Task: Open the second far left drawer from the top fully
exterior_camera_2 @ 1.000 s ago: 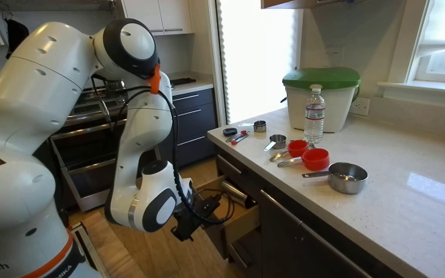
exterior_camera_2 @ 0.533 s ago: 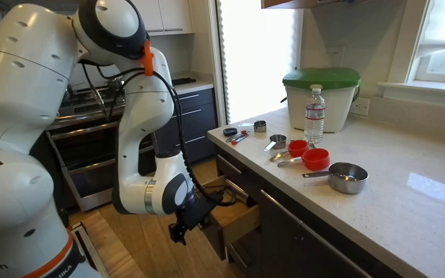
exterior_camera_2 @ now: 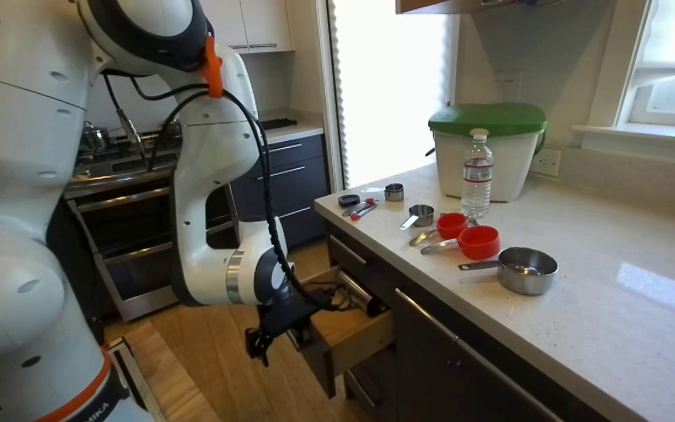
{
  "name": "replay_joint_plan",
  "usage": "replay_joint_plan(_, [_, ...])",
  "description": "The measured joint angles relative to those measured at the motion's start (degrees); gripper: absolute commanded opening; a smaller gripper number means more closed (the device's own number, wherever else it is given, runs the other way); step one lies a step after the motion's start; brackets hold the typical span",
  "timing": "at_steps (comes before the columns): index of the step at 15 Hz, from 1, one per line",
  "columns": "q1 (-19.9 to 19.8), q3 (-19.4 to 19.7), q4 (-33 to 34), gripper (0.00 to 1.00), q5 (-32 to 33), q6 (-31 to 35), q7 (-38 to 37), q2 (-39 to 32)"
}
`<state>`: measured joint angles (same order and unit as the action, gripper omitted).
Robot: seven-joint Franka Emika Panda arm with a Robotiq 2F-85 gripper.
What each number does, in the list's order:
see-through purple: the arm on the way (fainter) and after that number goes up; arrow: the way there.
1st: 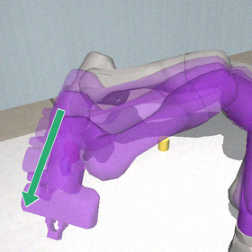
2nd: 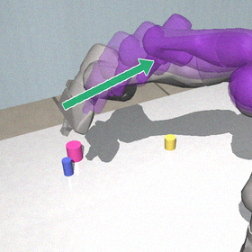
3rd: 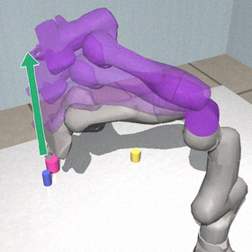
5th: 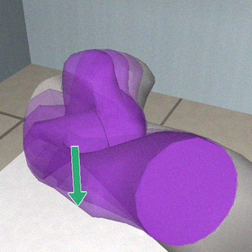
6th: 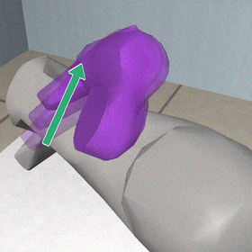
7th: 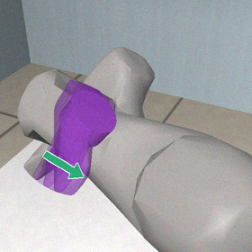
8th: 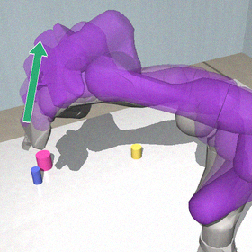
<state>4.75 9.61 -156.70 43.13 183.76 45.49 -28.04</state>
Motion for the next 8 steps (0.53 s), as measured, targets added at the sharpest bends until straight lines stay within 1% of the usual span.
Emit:
replay_joint_plan(3, [-9.8, -9.3, -0.1, 1.00, -2.4, -4.3, -1.9, 1.4])
replay_joint_plan(6, [-20.5, -17.8, -0.4, 1.00, -4.3, -5.6, 1.2, 1.3])
replay_joint_plan(8, [-28.3, -24.2, -0.7, 1.00, -4.4, -9.2, 2.5, 0.8])
